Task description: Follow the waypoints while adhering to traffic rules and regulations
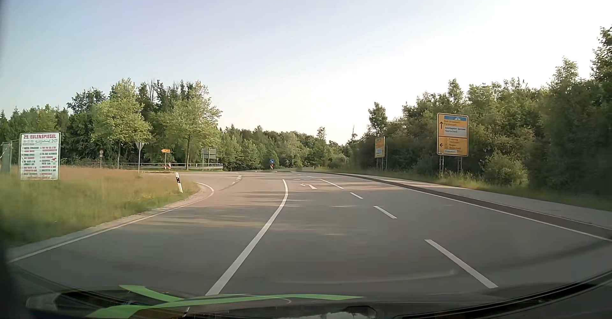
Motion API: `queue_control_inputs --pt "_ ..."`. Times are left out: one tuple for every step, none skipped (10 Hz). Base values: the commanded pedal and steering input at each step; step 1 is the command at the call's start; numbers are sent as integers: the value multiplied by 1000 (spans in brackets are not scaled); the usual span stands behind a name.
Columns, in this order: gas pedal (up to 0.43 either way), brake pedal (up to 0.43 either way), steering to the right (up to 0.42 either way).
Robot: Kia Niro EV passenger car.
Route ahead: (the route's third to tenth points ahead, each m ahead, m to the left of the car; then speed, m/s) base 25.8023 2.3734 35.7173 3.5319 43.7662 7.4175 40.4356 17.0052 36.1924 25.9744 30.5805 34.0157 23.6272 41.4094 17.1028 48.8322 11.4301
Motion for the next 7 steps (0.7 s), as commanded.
queue_control_inputs --pt "0 0 -16" --pt "0 0 -16" --pt "0 0 -16" --pt "0 0 -16" --pt "0 0 -14" --pt "0 0 -14" --pt "0 0 -14"
